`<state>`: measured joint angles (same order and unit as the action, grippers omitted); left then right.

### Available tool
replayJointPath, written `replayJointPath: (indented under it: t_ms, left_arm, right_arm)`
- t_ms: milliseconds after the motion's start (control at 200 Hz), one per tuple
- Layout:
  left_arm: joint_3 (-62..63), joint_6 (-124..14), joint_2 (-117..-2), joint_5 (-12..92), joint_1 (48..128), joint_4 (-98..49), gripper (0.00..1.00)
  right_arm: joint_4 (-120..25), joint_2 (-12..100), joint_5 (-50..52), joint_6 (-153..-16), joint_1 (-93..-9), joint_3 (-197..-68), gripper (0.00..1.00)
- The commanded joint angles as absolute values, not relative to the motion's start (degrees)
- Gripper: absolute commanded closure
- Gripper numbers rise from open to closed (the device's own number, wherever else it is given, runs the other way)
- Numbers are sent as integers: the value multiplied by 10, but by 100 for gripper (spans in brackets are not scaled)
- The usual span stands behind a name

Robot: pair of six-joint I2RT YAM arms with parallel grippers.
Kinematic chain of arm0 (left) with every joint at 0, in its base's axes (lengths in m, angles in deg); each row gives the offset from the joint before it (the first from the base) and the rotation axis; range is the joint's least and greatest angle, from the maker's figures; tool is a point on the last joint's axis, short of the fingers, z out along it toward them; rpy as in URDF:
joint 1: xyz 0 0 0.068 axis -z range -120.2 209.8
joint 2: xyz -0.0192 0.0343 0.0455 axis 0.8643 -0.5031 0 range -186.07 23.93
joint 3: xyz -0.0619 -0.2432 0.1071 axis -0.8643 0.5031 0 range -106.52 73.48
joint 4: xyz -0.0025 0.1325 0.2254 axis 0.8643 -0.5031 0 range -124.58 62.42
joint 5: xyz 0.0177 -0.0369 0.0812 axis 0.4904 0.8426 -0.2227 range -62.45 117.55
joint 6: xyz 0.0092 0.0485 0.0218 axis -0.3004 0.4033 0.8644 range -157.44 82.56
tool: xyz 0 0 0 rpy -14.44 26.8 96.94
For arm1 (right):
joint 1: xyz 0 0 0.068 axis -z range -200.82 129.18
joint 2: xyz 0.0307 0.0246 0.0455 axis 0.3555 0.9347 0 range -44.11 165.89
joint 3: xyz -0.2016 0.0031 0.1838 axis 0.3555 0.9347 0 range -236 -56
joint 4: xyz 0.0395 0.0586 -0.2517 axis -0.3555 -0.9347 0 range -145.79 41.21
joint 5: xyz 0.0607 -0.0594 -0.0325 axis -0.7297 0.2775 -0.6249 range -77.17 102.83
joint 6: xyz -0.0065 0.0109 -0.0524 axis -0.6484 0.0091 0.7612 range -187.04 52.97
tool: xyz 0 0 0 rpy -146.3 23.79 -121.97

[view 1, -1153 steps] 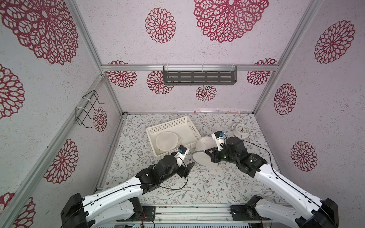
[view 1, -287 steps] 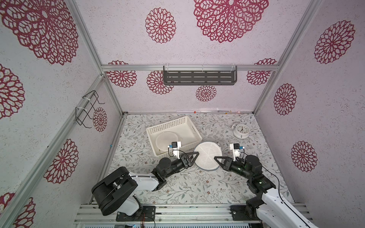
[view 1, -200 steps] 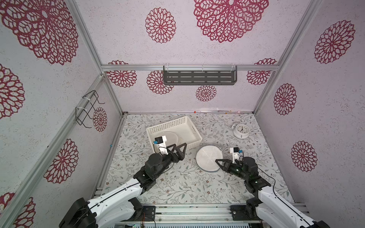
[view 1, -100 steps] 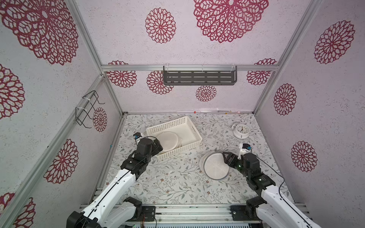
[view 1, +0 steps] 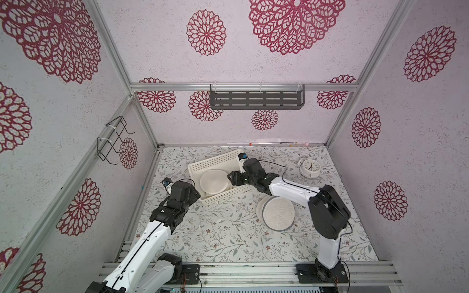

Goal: Turn the laundry bag inside out
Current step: Pick up the laundry bag and place it in the bin, then move the bin to the center of the board.

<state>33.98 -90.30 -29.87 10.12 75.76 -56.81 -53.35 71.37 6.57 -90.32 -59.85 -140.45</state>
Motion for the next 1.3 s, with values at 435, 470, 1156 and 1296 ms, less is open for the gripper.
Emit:
replayJointPath:
  t_ms: [435,470,1156,1296]
  left_arm:
    - [369,-862,-370,191,748,-482,28]
    - [367,-860,-379,197,748,-475,28]
    - [273,-796,-587,164,739,-419,79]
    - [242,-773,-624,152,732,-419,84]
  right_arm:
    - [-604,882,100,-931,-612,-1651,100]
    - [-599,870,101,-931,-610,-1645,100]
    - [-502,360,119,-946,-526,-1205,100]
    - [-527,236,120,-956,-505,-1128,100]
